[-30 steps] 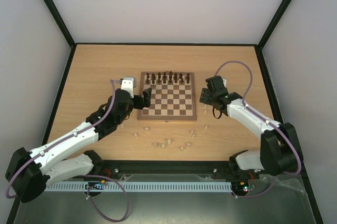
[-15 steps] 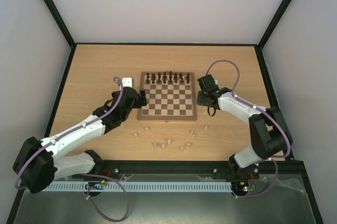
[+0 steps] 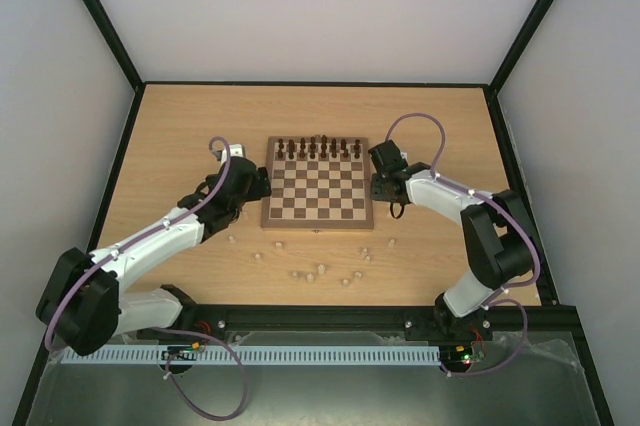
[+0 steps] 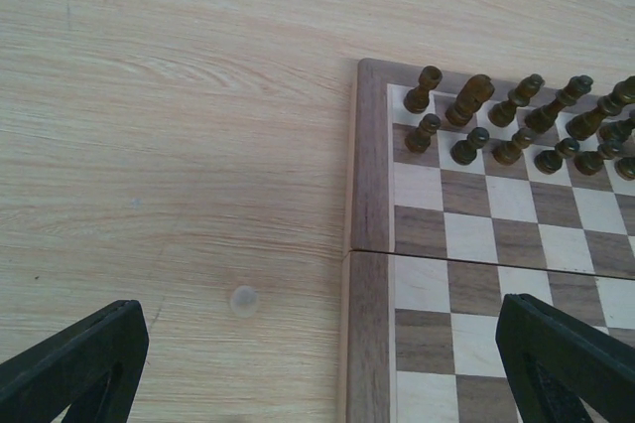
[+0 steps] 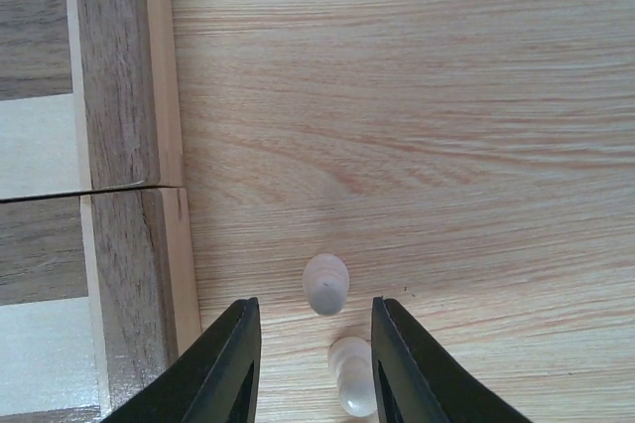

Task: Set up the chess pieces on the board
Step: Pick up the chess piece at the center of the board.

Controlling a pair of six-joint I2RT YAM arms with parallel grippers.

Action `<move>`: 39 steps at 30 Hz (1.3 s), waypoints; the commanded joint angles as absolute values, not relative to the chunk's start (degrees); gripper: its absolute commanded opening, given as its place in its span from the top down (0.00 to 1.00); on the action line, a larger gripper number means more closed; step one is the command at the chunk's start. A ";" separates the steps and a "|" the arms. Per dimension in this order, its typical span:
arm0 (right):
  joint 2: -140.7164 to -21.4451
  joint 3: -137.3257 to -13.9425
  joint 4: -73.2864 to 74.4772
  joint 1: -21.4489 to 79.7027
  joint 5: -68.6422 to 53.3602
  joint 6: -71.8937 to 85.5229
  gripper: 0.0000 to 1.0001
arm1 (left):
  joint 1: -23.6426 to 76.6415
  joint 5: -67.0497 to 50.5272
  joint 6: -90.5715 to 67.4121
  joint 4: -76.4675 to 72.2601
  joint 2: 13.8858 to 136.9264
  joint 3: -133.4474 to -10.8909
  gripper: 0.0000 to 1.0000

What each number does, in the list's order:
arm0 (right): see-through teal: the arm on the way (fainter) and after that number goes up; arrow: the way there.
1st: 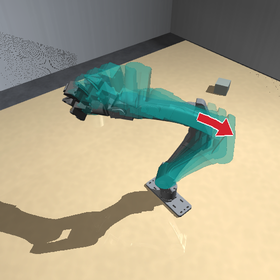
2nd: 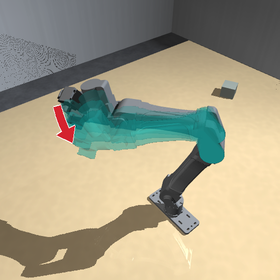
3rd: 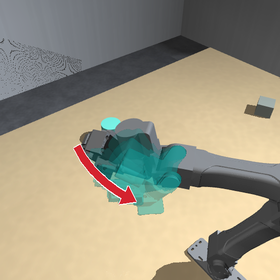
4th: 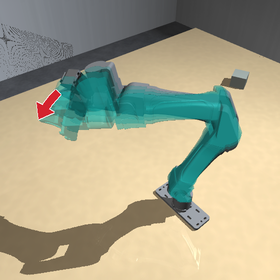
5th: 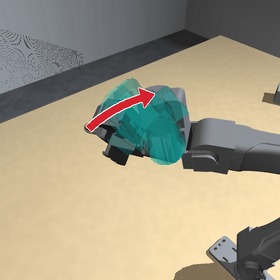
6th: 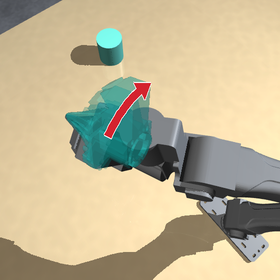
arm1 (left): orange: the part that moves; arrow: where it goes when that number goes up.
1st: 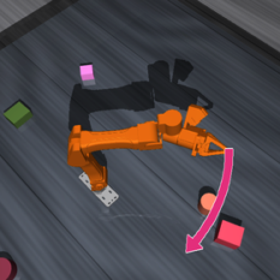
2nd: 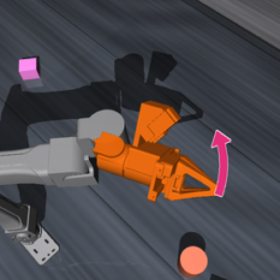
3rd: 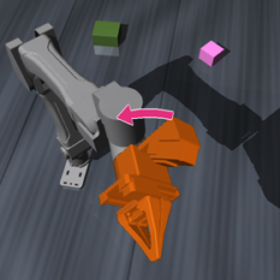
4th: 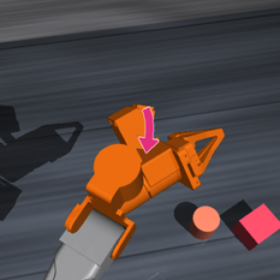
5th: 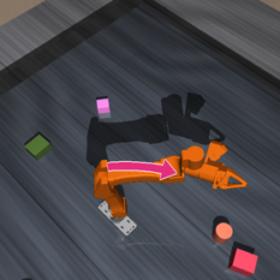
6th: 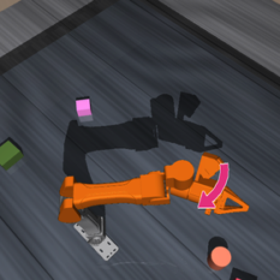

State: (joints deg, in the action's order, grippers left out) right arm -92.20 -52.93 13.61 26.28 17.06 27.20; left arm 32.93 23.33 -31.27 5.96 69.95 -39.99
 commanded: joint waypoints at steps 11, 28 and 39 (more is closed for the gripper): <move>-96.00 -56.03 16.94 26.64 19.38 27.05 0.77 | 32.74 22.52 -32.08 6.97 70.71 -41.69 0.01; -98.38 -56.64 17.05 26.64 20.93 27.32 0.90 | 32.63 21.79 -32.19 6.75 71.92 -41.94 0.01; -93.74 -55.74 16.59 26.91 20.81 27.10 0.97 | 32.59 22.12 -32.17 6.94 71.68 -42.00 0.01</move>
